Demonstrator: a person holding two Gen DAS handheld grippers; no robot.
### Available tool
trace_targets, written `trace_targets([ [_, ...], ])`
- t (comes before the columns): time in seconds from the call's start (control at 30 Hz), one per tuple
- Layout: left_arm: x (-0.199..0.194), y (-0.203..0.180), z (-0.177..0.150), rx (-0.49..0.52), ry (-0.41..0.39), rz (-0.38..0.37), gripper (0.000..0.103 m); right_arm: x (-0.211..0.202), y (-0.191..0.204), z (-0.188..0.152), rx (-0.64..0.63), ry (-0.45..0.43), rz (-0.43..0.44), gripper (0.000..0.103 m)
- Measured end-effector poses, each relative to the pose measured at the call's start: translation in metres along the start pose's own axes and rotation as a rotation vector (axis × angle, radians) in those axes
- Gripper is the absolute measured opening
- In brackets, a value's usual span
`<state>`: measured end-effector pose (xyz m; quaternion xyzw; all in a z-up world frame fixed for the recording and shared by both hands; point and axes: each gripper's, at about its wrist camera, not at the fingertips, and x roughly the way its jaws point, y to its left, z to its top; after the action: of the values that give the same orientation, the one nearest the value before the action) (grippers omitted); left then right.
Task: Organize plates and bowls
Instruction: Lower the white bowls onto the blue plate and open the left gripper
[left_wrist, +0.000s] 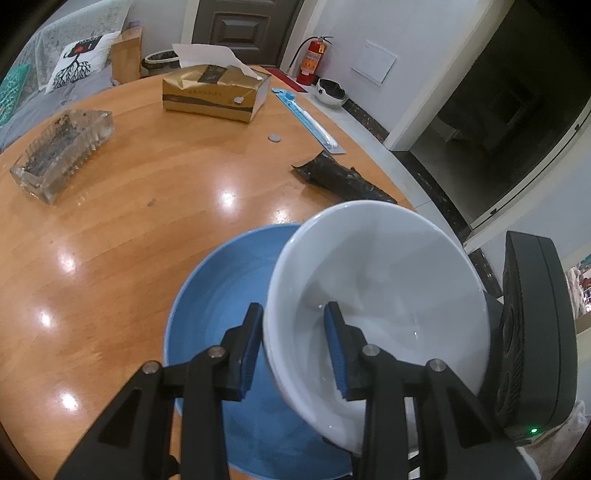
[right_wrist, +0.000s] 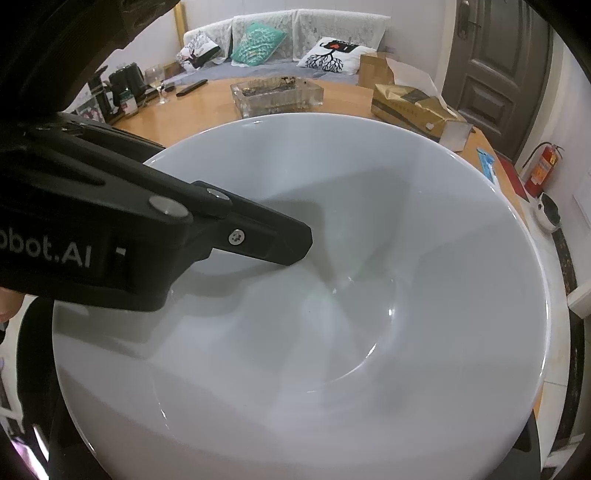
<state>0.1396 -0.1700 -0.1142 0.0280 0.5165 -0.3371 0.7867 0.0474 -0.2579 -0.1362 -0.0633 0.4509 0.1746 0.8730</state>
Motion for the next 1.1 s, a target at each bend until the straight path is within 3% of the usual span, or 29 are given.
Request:
trace_targets([
  [0.8, -0.001, 0.003, 0.000, 0.000, 0.008, 0.002, 0.030, 0.004, 0.001, 0.001, -0.016, 0.004, -0.002, 0.101],
  [1.1, -0.012, 0.004, -0.002, 0.002, -0.012, 0.035, 0.045, -0.001, 0.003, 0.001, -0.014, 0.012, -0.027, 0.101],
])
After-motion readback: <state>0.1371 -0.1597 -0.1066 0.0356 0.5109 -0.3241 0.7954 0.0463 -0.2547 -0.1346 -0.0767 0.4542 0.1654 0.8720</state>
